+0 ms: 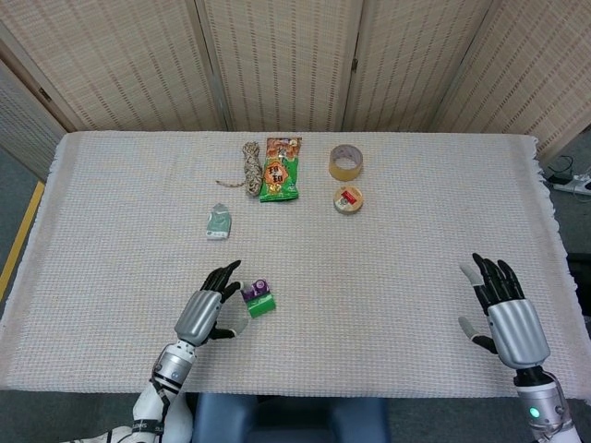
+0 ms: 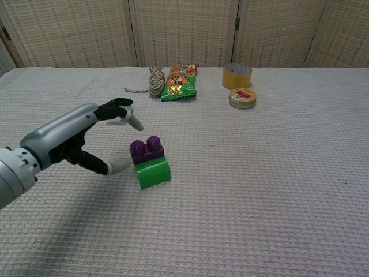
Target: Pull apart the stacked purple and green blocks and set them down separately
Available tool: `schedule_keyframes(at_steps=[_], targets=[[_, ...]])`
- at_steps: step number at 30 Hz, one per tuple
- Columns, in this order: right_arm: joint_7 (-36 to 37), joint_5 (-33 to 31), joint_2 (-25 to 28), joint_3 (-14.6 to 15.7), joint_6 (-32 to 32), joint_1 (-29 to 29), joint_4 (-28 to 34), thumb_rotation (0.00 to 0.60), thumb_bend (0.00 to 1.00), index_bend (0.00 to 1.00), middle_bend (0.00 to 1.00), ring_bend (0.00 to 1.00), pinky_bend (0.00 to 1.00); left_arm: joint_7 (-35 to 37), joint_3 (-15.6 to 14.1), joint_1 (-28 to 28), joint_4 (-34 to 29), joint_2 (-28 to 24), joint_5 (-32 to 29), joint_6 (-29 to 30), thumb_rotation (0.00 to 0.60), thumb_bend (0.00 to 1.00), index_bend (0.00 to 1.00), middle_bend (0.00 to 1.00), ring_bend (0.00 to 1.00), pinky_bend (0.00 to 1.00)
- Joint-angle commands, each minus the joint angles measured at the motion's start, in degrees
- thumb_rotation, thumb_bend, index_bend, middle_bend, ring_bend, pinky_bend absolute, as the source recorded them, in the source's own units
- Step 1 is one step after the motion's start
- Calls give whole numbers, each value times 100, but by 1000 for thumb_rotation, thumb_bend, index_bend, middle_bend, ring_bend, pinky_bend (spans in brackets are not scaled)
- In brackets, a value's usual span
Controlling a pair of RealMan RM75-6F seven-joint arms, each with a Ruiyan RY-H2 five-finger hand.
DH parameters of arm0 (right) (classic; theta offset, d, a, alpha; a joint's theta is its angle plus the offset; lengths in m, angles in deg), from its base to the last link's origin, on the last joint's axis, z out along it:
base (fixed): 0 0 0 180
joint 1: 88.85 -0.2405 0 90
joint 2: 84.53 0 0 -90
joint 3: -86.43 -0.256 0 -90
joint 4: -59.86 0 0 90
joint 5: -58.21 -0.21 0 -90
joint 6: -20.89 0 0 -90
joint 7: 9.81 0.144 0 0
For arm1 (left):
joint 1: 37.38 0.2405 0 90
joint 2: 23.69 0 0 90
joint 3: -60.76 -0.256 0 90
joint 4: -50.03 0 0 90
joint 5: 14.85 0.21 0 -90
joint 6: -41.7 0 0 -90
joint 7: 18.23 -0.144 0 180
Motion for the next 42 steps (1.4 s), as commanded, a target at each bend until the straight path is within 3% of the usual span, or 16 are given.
schedule_keyframes(at_steps=[1, 6, 15, 19, 28, 42], targets=[[100, -23, 46, -3, 24, -7, 1, 600, 332, 0, 0, 0, 0, -259, 148, -161, 178, 315, -193, -18, 600, 349, 334, 0, 0, 0], [210, -53, 104, -7, 87, -35, 1, 600, 332, 0, 0, 0, 0, -495, 262, -353, 709, 764, -274, 31, 600, 345, 330, 0, 0, 0], [322, -13, 123, -16, 25, -31, -43, 600, 332, 0, 0, 0, 0, -514, 465, -534, 1281, 926, -674, -144, 600, 345, 309, 0, 0, 0], [300, -30, 121, -31, 26, -35, -46, 600, 332, 0, 0, 0, 0, -504, 427, -583, 1554, 993, -564, -43, 600, 347, 321, 0, 0, 0], [216, -86, 66, -70, 37, -46, -65, 600, 331, 0, 0, 0, 0, -498, 420, -606, 1461, 959, -796, -154, 600, 347, 386, 0, 0, 0], [201, -93, 59, -72, 63, -62, -79, 600, 331, 0, 0, 0, 0, -212, 495, -751, 1924, 1118, -856, -227, 600, 347, 475, 2, 0, 0]])
